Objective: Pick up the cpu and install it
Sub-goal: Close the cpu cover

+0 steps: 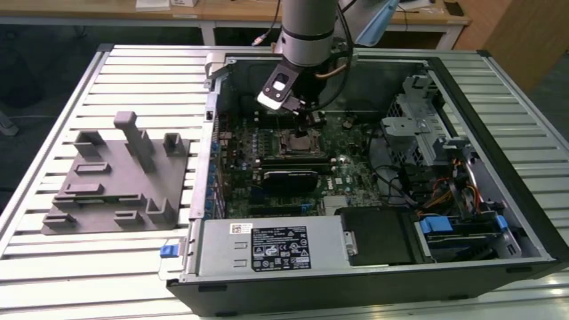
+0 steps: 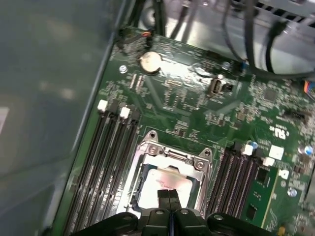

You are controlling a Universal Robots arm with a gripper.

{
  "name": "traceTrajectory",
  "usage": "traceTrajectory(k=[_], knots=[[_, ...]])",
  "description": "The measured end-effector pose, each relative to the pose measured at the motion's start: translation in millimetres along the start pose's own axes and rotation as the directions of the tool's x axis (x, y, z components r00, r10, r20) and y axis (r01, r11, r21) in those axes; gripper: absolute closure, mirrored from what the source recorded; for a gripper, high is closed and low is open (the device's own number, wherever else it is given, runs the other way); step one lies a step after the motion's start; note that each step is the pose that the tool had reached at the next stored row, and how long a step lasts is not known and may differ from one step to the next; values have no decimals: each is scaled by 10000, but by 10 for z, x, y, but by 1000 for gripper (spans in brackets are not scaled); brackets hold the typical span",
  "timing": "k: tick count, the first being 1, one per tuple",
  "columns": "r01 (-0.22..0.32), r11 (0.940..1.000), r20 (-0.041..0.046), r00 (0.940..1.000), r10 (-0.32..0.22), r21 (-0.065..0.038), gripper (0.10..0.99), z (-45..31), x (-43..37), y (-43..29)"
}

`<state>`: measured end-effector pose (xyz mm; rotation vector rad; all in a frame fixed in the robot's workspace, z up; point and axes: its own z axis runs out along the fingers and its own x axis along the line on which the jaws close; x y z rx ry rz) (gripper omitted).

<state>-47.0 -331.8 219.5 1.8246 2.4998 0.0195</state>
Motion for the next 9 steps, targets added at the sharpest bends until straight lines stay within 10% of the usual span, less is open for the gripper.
traceTrajectory(k=[9], knots=[[1628,9866,-33,9866,-1629,-43,980,8,0,0]])
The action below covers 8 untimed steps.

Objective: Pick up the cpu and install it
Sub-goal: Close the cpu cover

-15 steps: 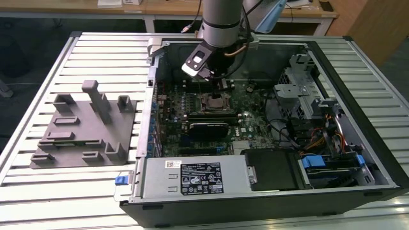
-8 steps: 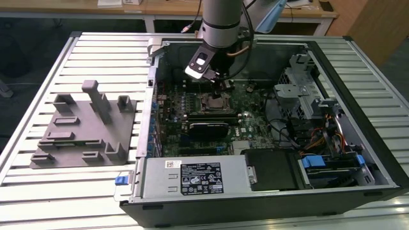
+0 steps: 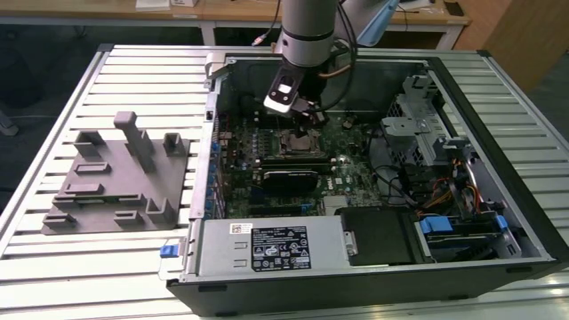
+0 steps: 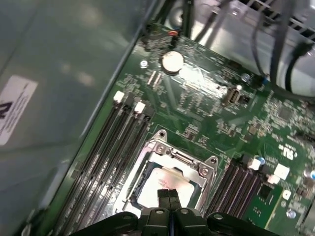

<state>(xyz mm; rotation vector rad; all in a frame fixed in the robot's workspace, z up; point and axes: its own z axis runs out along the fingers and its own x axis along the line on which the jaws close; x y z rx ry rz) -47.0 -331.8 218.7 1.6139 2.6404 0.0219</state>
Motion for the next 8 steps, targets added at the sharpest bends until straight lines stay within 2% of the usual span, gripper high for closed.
traceTrajectory(k=[4,8], knots=[[718,9974,-7,9974,-718,-14,980,2,0,0],[1443,9895,-15,9895,-1444,-31,980,6,0,0]])
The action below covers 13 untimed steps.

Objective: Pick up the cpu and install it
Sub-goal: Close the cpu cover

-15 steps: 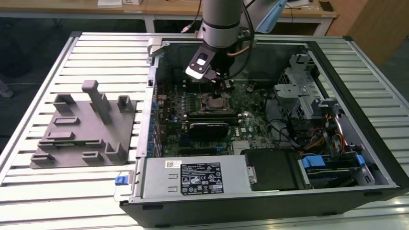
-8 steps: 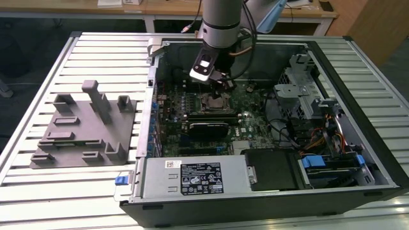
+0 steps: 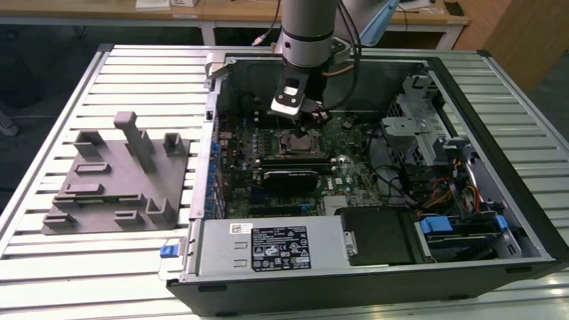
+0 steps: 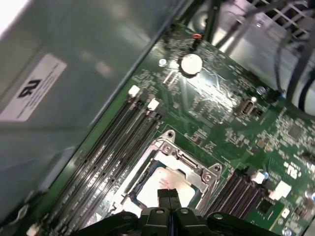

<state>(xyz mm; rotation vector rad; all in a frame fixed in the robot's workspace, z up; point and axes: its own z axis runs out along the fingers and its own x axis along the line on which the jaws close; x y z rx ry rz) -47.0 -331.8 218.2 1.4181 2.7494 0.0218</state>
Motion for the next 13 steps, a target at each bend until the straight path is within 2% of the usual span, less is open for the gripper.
traceTrajectory(k=[3,7,10,13], knots=[[539,9985,-6,9985,-539,-11,980,2,0,0],[1272,9919,-14,9919,-1272,-26,980,5,0,0],[1805,9836,-19,9836,-1805,-38,980,7,0,0],[2349,9720,-22,9720,-2349,-50,980,9,0,0]])
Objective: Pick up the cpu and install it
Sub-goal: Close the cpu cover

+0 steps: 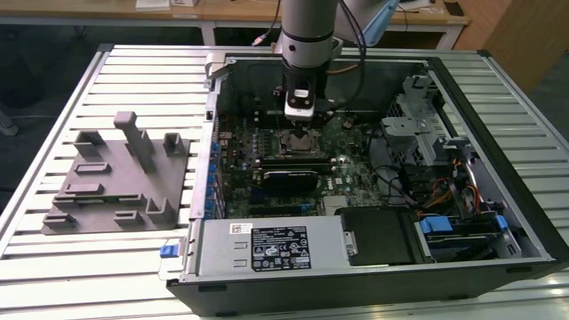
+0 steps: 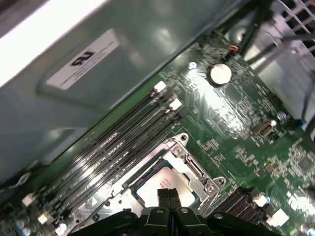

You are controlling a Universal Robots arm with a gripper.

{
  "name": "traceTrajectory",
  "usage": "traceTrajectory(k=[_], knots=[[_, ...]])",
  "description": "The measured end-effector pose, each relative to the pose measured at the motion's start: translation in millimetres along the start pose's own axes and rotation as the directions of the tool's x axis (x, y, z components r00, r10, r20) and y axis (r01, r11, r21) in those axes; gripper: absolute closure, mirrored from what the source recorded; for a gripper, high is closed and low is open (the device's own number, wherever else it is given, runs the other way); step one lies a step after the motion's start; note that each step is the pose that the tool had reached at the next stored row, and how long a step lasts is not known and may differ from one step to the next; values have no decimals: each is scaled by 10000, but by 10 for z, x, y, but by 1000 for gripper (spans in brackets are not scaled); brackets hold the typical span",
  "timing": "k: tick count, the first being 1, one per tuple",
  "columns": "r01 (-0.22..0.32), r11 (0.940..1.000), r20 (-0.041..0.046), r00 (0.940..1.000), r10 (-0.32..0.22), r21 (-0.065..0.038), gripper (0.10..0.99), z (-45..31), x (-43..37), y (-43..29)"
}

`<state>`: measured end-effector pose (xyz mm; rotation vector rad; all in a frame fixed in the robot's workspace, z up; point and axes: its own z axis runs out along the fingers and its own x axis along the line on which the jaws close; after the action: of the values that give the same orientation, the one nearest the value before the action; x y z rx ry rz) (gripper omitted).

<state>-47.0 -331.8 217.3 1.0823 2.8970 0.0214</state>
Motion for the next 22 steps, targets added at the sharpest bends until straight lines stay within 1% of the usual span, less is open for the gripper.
traceTrajectory(k=[2,5,8,11,14,16,19,22], knots=[[359,9994,-4,9994,-359,-8,980,1,0,0],[898,9960,-10,9960,-898,-18,980,3,0,0],[1444,9895,-16,9895,-1444,-32,980,6,0,0],[1980,9802,-26,9802,-1980,-53,980,9,0,-1],[2505,9681,-37,9681,-2506,-78,980,12,1,0],[2866,9580,-43,9580,-2867,-95,980,14,1,-1],[3380,9411,-51,9411,-3381,-118,980,16,1,0],[3881,9215,-55,9215,-3882,-138,980,19,1,-1]])
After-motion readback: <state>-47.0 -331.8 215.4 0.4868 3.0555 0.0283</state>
